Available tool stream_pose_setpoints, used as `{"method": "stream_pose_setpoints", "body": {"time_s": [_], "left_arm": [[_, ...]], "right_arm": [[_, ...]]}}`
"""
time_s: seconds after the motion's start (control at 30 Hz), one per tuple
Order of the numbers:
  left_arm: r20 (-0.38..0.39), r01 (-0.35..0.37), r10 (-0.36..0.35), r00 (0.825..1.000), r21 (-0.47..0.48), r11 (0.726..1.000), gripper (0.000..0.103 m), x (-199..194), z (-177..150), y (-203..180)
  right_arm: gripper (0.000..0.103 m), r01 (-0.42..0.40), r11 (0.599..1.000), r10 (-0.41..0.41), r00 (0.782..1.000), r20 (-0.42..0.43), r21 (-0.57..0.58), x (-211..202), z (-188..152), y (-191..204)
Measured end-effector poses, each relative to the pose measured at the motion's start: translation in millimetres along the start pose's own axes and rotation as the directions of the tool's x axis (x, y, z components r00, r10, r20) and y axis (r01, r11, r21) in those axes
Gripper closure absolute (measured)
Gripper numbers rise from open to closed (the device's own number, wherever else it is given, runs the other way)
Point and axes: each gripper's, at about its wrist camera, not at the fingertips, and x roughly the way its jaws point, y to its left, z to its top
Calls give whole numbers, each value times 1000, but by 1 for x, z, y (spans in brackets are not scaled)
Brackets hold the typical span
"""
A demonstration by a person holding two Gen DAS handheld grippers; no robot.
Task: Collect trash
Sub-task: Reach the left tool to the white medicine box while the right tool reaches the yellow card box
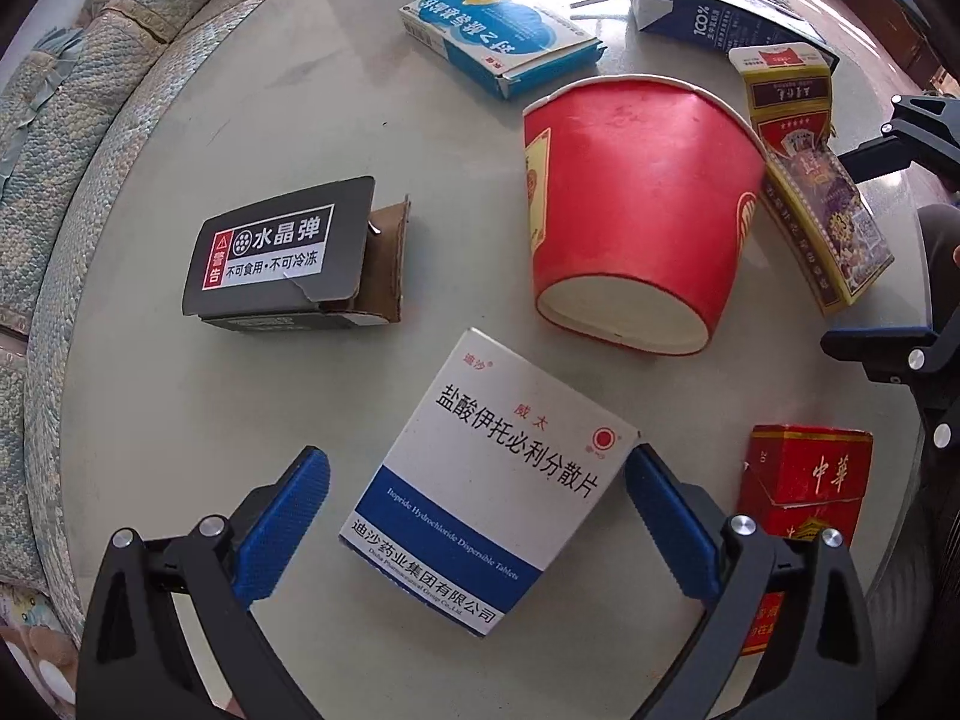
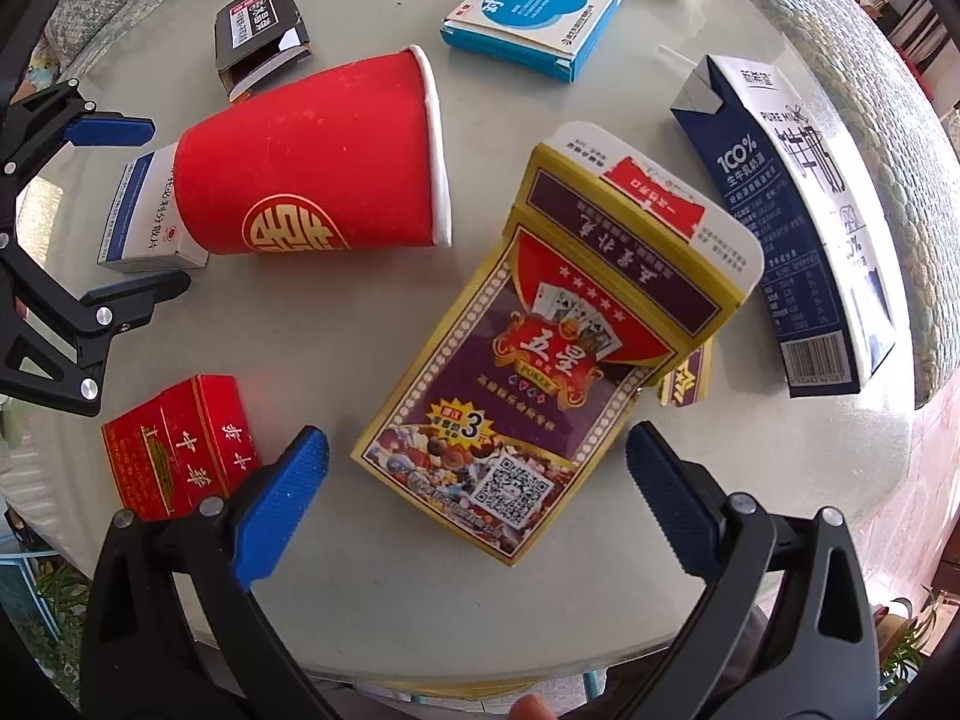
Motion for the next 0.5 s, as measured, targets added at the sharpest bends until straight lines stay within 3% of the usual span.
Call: {"method": "stream_pose_setpoints", "body": {"time_s": [0.33, 0.5], "left_arm": [[-2, 11, -11, 1000, -40, 999, 6, 1, -2, 2], [-5, 21, -22, 1000, -46, 999, 10, 0, -2, 2]], "right_arm": [[8, 27, 1000, -26, 999, 27, -7, 0, 12, 11], [23, 22, 1000, -22, 999, 40, -12, -8, 12, 6]]}}
